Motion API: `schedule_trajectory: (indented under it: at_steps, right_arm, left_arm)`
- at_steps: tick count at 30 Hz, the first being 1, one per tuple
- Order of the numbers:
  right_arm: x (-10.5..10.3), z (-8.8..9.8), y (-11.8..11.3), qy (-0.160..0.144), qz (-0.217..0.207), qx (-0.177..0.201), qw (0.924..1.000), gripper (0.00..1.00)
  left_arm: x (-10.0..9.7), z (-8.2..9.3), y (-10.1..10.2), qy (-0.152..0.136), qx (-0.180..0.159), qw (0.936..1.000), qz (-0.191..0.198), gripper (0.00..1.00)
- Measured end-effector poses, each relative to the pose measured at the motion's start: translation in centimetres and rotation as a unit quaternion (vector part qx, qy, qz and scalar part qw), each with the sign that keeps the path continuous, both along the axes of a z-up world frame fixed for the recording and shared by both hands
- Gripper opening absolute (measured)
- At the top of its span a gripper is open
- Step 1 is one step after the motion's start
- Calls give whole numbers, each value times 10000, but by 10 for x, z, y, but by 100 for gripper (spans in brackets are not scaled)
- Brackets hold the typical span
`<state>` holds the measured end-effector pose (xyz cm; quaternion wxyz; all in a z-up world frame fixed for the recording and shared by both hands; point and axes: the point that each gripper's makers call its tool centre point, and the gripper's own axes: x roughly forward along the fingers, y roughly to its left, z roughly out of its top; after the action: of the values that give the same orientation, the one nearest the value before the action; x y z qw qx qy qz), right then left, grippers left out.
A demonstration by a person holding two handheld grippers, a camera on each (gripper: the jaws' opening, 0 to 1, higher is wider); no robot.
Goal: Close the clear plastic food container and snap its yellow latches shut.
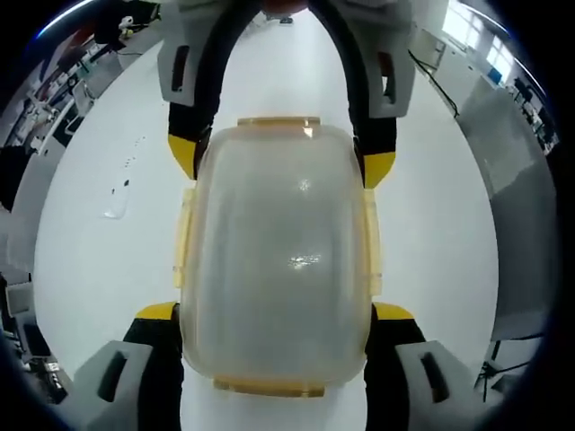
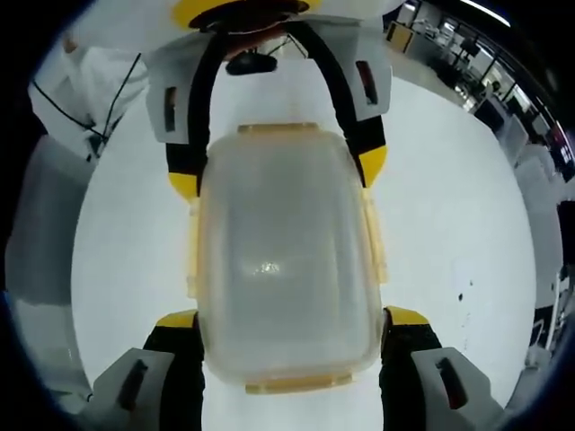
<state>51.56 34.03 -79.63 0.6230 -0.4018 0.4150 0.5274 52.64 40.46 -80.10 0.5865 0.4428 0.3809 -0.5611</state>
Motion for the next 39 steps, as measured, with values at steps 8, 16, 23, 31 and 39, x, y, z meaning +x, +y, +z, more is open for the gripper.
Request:
schedule_trajectory:
  at_steps: [8, 16, 23, 31, 39]
  right_arm:
    - [-7, 1, 5, -81, 49, -50, 9999, 82]
    - [0, -2, 0, -189, 155, -179, 9995, 84]
    - [0, 4, -1, -3, 159, -33, 9999, 92]
    - [2, 8, 1, -152, -135, 879, 9959, 92]
    - [5, 39, -1, -832, -1259, 2577, 9544, 95]
  left_arm:
    - [-2, 0, 3, 5, -74, 10000, -16, 84]
    - [0, 3, 1, 50, -78, 9999, -68, 84]
    - [-3, 1, 0, 104, -22, 9999, -105, 96]
    - [3, 17, -6, 113, -690, 9975, 124, 96]
    - [3, 45, -2, -270, -2577, 9549, 1451, 95]
